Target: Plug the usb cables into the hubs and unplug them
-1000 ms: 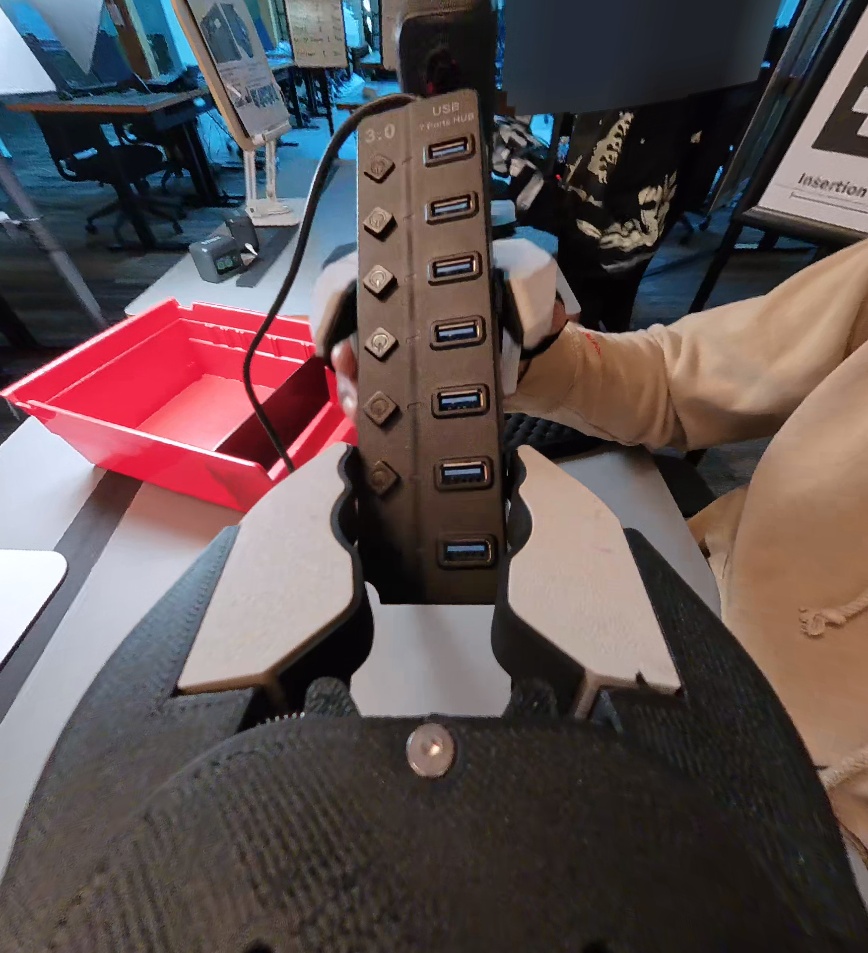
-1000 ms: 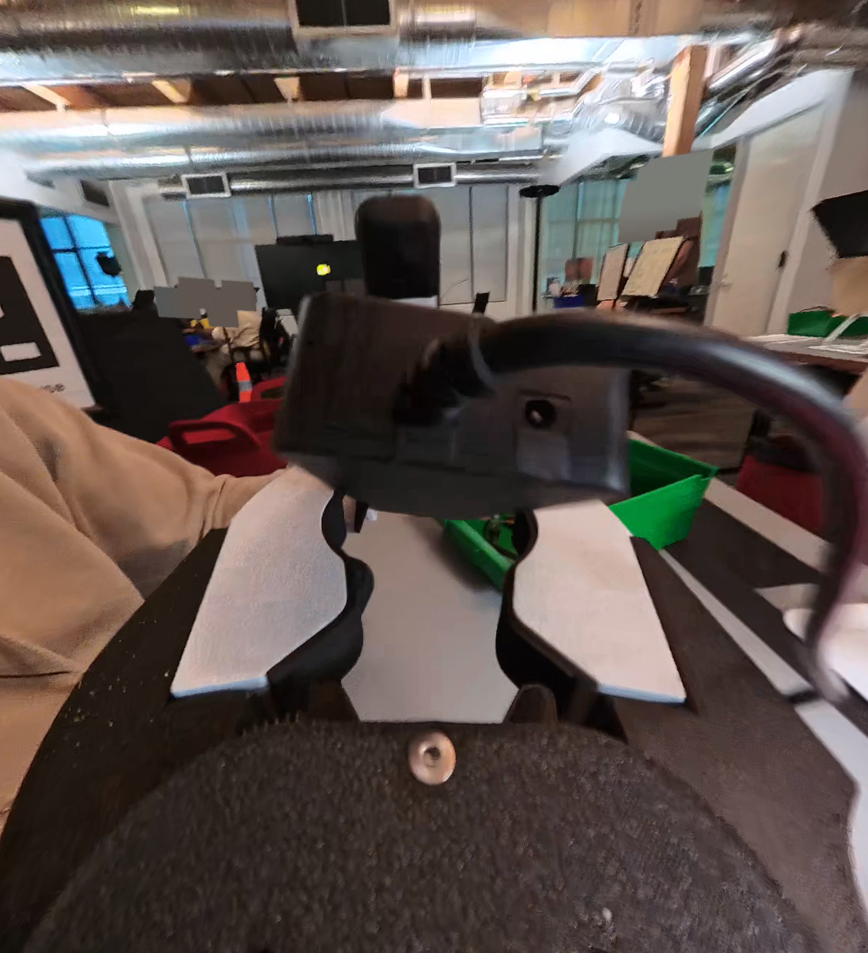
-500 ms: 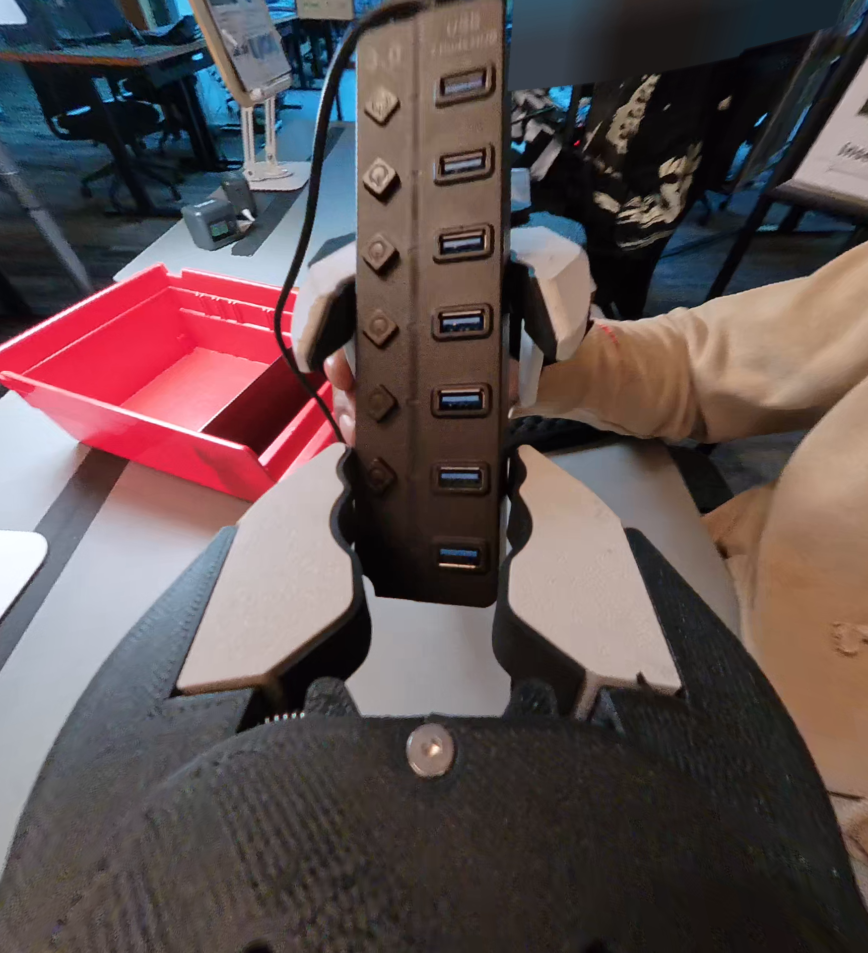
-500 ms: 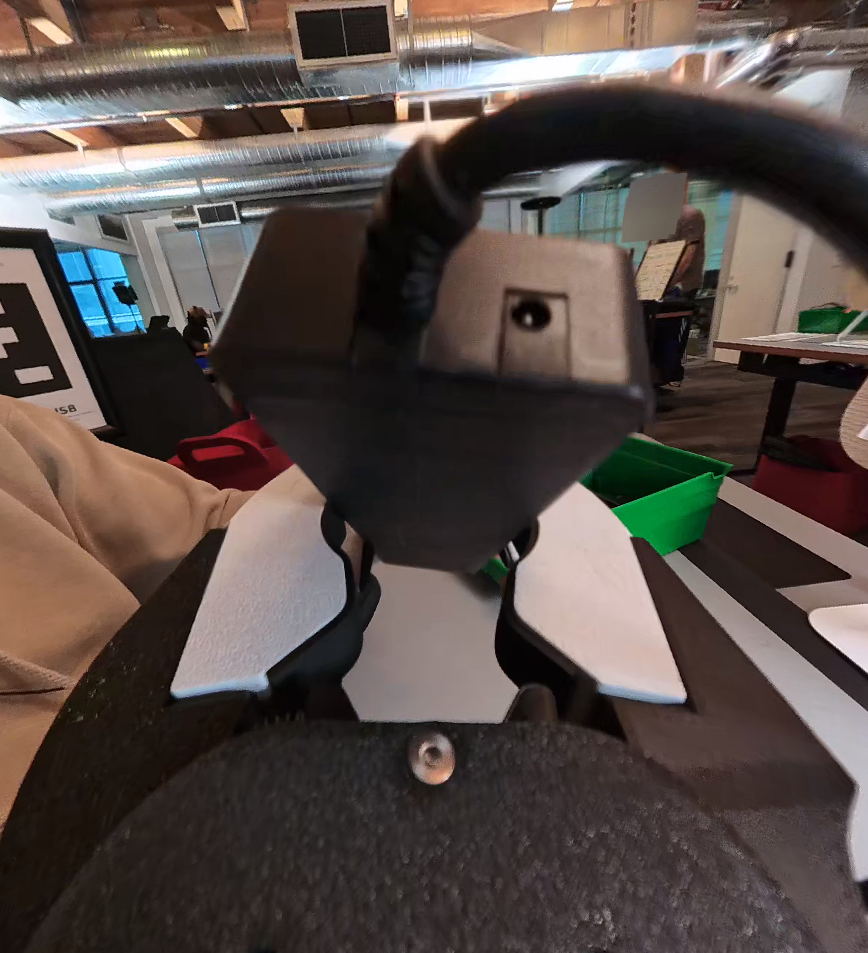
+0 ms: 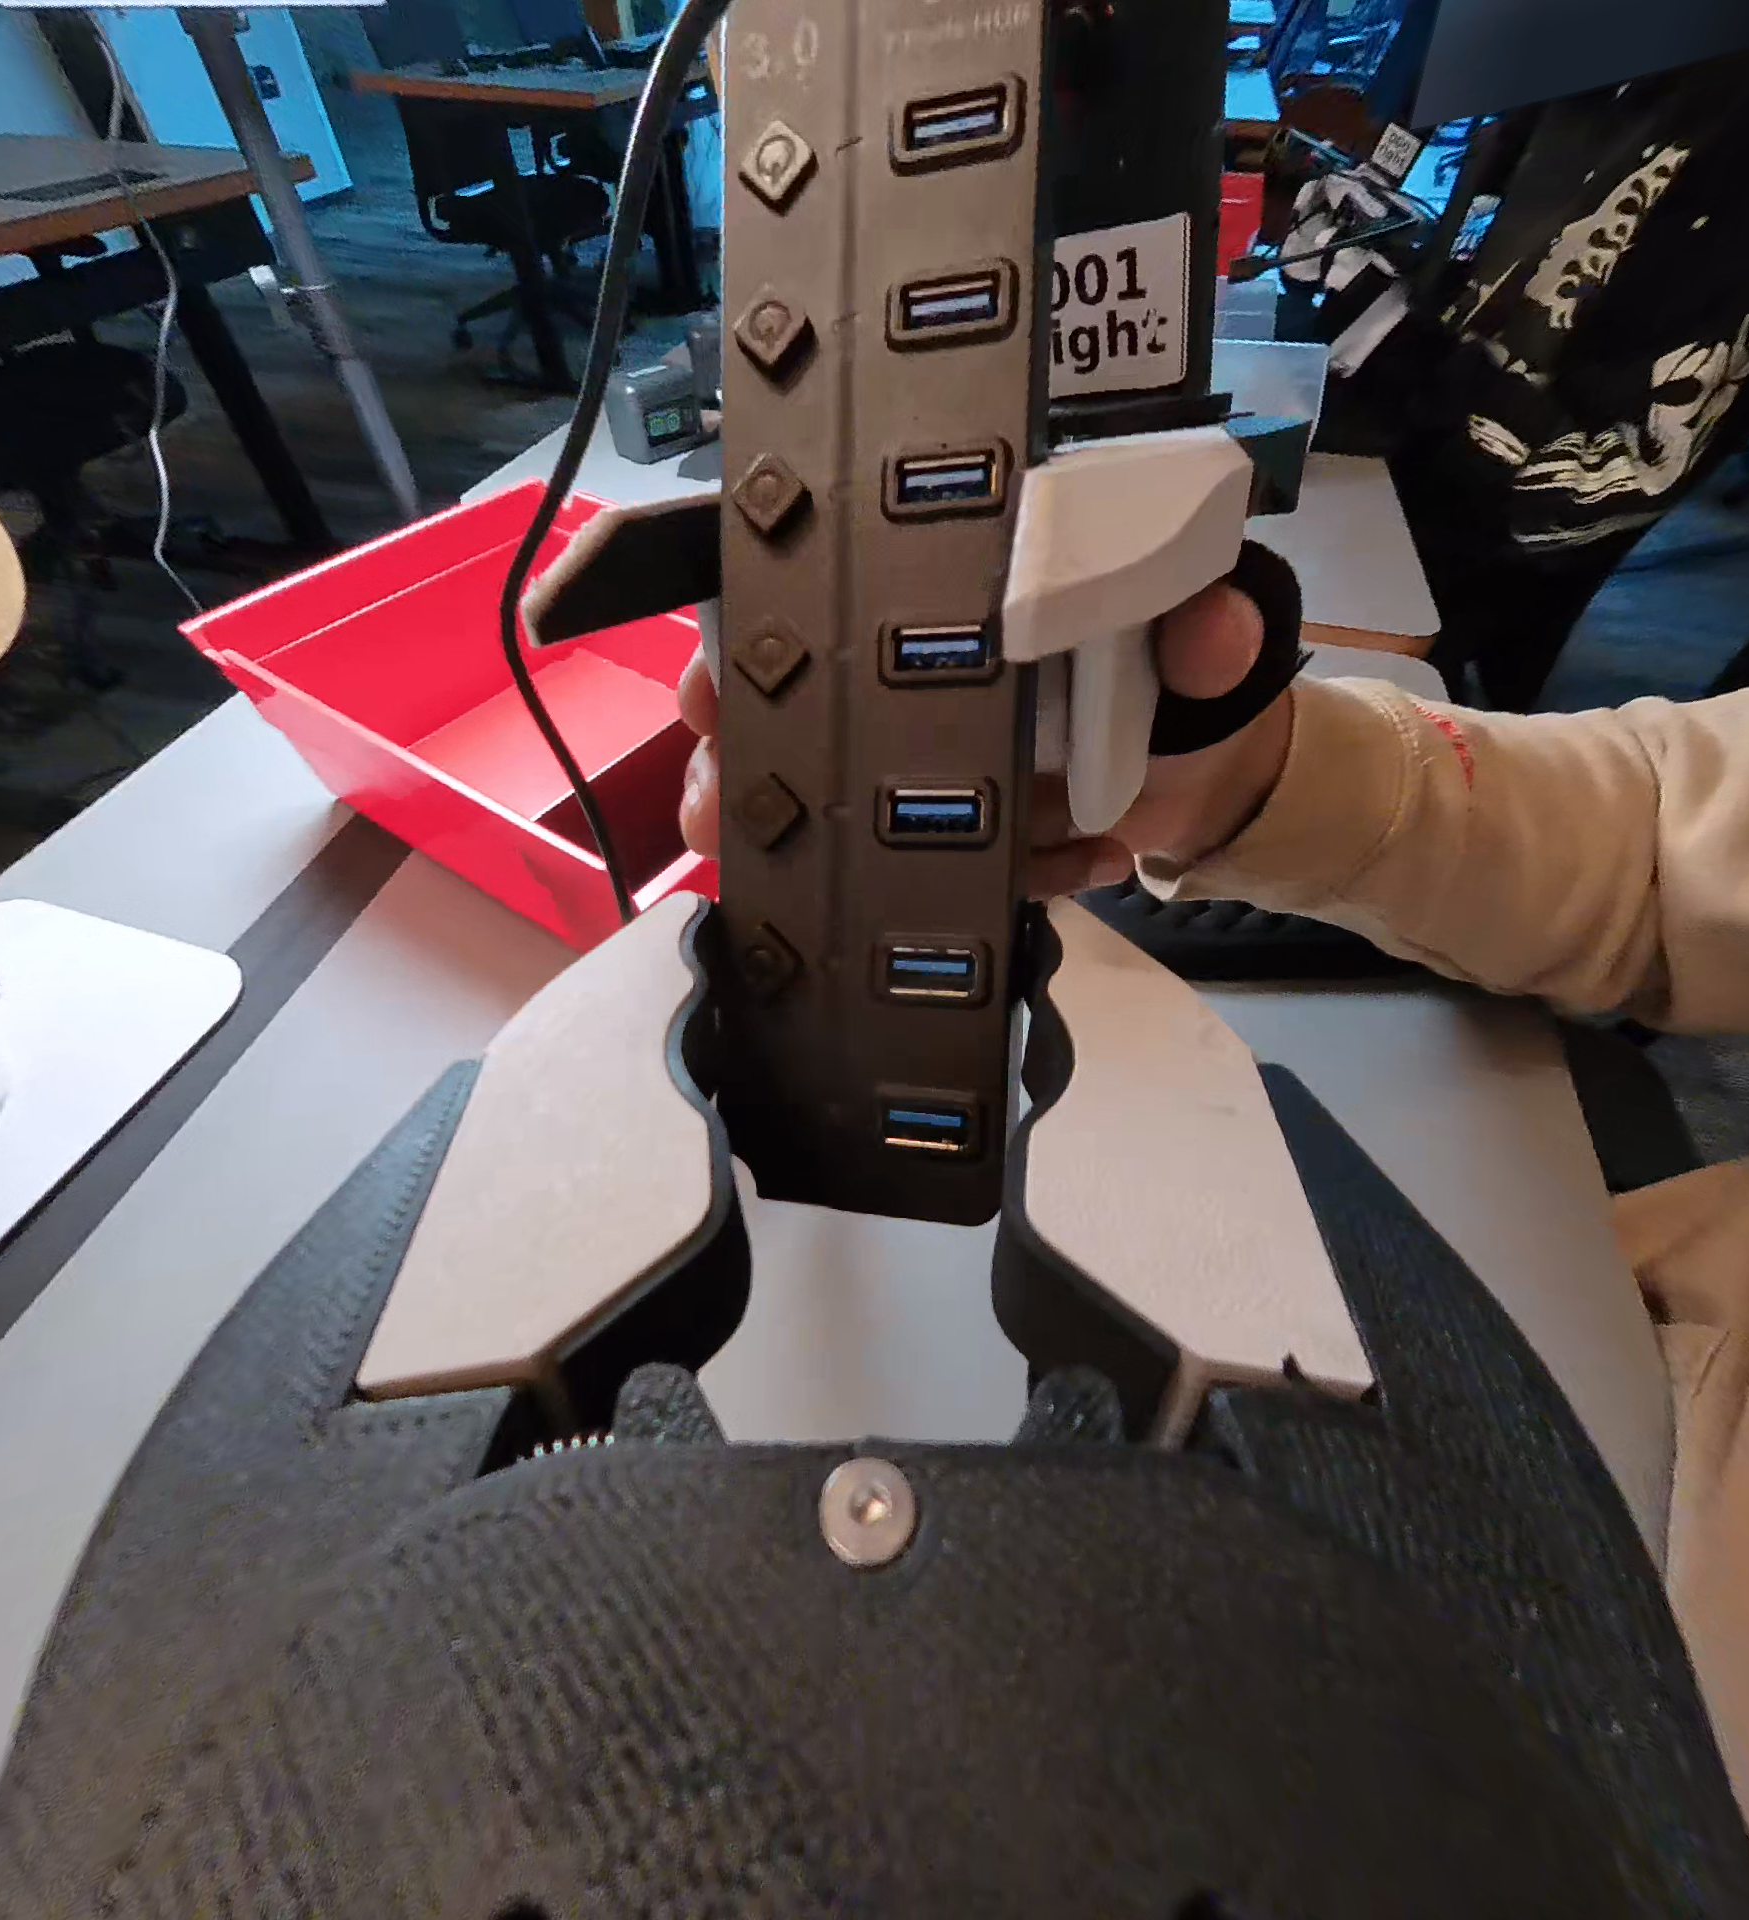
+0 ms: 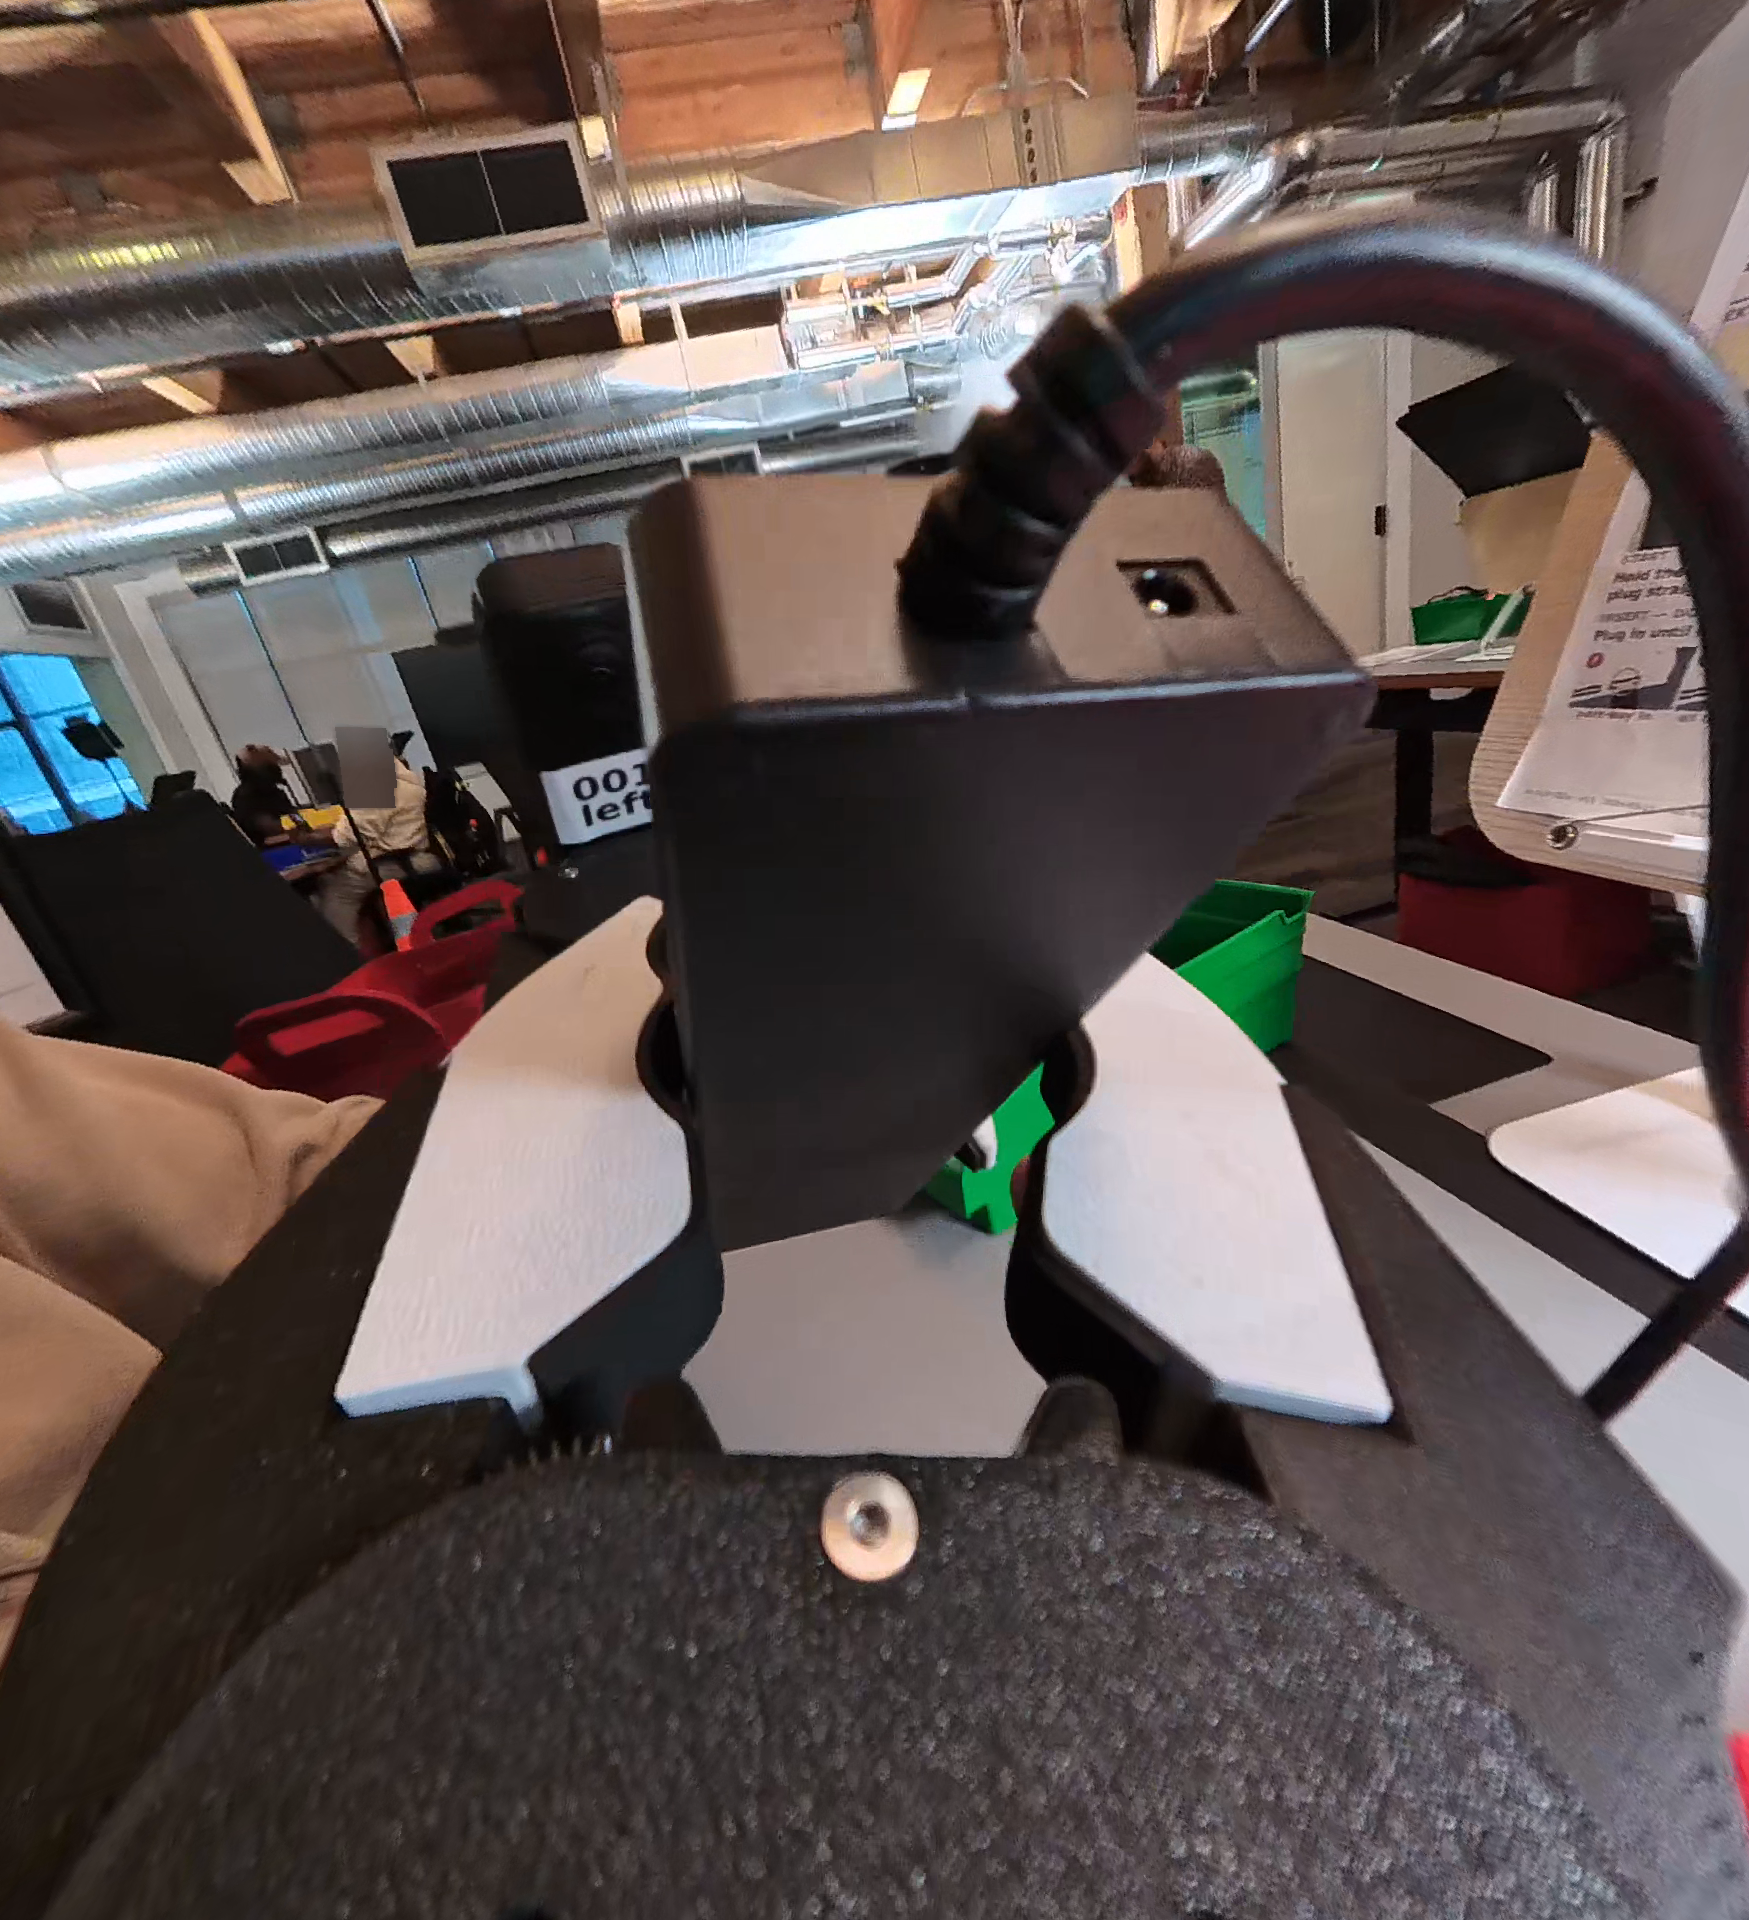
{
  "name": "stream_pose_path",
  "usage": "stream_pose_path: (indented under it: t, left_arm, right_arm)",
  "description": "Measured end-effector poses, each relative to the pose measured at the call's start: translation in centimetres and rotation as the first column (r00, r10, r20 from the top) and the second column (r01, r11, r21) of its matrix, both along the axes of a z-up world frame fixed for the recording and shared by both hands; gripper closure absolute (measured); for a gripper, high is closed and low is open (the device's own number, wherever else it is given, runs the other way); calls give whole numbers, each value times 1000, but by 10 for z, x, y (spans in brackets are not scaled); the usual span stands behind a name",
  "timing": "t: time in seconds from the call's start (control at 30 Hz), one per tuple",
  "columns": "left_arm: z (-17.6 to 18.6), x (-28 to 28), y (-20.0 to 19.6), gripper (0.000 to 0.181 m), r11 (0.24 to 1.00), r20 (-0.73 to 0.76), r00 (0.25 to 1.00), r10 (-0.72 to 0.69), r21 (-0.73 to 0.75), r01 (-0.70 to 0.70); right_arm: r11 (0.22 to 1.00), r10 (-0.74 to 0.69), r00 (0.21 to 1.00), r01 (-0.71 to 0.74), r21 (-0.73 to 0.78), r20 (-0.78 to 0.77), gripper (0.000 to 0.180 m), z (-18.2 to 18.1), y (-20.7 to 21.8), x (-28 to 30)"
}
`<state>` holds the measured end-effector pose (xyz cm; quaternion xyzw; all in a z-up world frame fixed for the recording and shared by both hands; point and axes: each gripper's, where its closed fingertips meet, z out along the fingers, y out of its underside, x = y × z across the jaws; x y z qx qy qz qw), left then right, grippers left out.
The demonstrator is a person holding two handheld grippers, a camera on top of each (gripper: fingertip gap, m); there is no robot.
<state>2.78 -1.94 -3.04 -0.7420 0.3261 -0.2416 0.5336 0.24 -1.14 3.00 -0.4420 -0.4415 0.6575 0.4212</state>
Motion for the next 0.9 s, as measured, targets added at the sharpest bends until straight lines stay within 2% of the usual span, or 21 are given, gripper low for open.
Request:
stream_pose_path:
  t: [0.37, 0.5, 0.67, 0.8, 0.9]
  left_arm:
    - [-4, -3, 3, 124, 1000, -2, 1000, 18, -16, -18]
    - [-4, -4, 5, 125, 998, 55, 998, 15, -54, -12]
    - [-8, -2, 5, 124, 999, 27, 1000, -1, -41, 2]
    - [19, -6, -9, 113, 997, 109, 991, -81, 3, 81]
    - [50, -51, -12, 112, 996, 109, 994, 11, 82, -20]
  right_arm:
    - [1000, 19, 999, -18, -11, 27, 111, -8, 5, -2]
    - [1000, 28, 998, -27, -15, 59, 111, -17, 9, -4]
    - [999, 40, 998, -40, 7, 56, 112, -18, 7, -2]
    - [998, 51, 998, -52, 21, 24, 112, -4, 5, 7]
    - [998, 35, 999, -36, 55, 12, 112, 6, 9, 23]
